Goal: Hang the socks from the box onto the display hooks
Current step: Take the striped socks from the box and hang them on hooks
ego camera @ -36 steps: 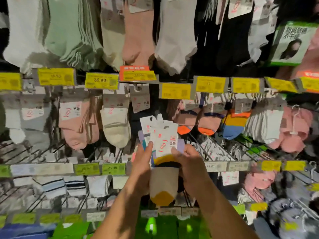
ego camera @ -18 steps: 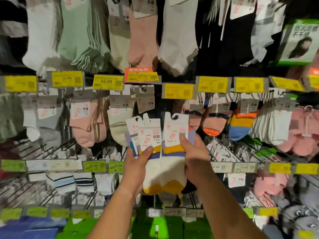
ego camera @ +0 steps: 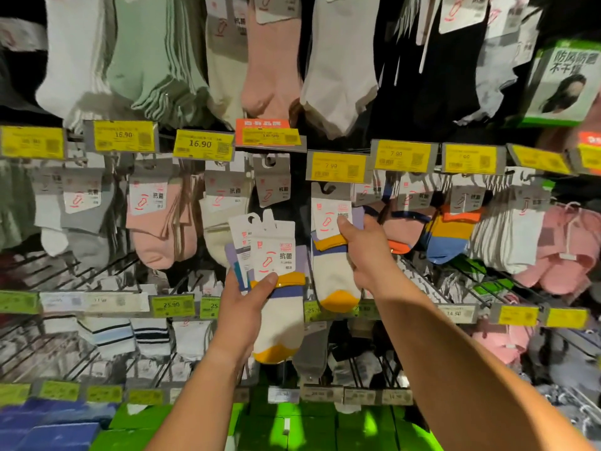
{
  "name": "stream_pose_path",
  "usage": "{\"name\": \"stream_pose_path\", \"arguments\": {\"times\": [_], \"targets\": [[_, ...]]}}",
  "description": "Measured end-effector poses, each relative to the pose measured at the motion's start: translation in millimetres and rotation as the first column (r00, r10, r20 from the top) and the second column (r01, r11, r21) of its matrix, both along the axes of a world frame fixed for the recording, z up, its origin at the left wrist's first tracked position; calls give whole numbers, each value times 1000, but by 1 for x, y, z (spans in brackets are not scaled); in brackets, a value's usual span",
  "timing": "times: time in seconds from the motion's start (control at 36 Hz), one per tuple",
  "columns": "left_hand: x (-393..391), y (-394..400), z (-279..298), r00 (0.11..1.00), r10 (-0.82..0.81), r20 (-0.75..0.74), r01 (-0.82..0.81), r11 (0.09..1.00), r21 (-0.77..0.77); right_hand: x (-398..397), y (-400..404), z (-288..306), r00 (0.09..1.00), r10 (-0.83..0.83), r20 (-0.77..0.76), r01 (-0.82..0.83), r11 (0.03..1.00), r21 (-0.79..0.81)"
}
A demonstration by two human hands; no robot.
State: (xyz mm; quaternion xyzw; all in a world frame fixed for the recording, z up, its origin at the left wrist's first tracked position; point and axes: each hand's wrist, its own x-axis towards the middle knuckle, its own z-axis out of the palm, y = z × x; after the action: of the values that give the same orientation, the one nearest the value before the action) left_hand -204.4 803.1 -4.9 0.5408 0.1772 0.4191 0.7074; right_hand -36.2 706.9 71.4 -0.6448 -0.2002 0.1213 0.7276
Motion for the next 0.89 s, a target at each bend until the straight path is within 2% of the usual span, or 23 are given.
{"name": "stream_pose_path", "arguments": {"times": [0.11, 0.17, 0.19, 0.22, 0.25, 0.28, 0.31, 0.36, 0.39, 0.44, 0.56, 0.61, 0.64, 0.67, 0.69, 0.72, 0.75, 0.81, 0.83, 0.86, 0.89], "targets": [[0, 0, 2, 1000, -9, -12, 10, 1000, 27, 17, 26, 6, 994, -107, -37, 105, 993, -58], [1, 0, 4, 1000, -23, -7, 23, 1000, 17, 25, 37, 17, 990, -123, 63, 135, 958, -255], [1, 0, 5, 1000, -28, -4, 28, 1000, 7, 26, 42, 26, 982, -123, 143, 169, 909, -381], [2, 0, 7, 1000, -31, 0, 31, 1000, -2, 24, 48, 31, 946, -113, 305, 267, 806, -528], [2, 1, 8, 999, -36, 0, 36, 999, -7, 24, 53, 36, 896, -34, 442, 338, 698, -631], [2, 2, 8, 999, -41, 2, 41, 999, -7, 30, 61, 36, 883, 26, 468, 343, 645, -683], [3, 4, 9, 999, -46, 5, 46, 999, -6, 36, 68, 36, 883, 71, 463, 318, 634, -704], [3, 7, 11, 998, -56, 6, 56, 998, 3, 39, 77, 37, 907, -7, 421, 333, 623, -708], [4, 8, 11, 998, -60, 4, 60, 998, 8, 43, 77, 36, 892, 24, 451, 331, 645, -689], [5, 10, 12, 998, -66, 1, 66, 998, 12, 46, 80, 24, 858, 85, 507, 355, 617, -703], [9, 12, 14, 997, -74, -14, 75, 997, 32, 48, 75, 23, 888, 144, 438, 272, 603, -750], [12, 12, 13, 997, -77, -21, 78, 996, 40, 30, 61, 13, 874, 58, 482, 297, 722, -625], [14, 13, 12, 997, -78, -26, 79, 996, 47, 20, 53, 6, 871, 40, 490, 306, 737, -603], [16, 13, 11, 996, -81, -31, 82, 995, 53, 12, 45, -4, 830, 6, 558, 388, 712, -585], [18, 15, 10, 996, -85, -36, 87, 995, 56, 6, 38, -16, 718, -69, 692, 538, 686, -490], [21, 15, 9, 995, -90, -41, 92, 994, 58, -8, 31, -29, 727, -230, 647, 555, 751, -357], [23, 16, 8, 994, -96, -50, 99, 993, 65, -19, 22, -43, 815, -203, 542, 417, 856, -306], [28, 14, 8, 992, -111, -68, 116, 989, 91, -30, 12, -60, 832, -17, 554, 254, 900, -353], [30, 11, 8, 991, -112, -78, 120, 987, 105, -40, 9, -58, 891, 101, 442, 105, 902, -419], [32, 8, 10, 990, -108, -91, 118, 986, 119, -53, 4, -56, 791, 116, 601, 181, 894, -411], [34, 6, 11, 990, -104, -94, 115, 986, 123, -56, 3, -59, 794, 63, 605, 212, 904, -371]]}}
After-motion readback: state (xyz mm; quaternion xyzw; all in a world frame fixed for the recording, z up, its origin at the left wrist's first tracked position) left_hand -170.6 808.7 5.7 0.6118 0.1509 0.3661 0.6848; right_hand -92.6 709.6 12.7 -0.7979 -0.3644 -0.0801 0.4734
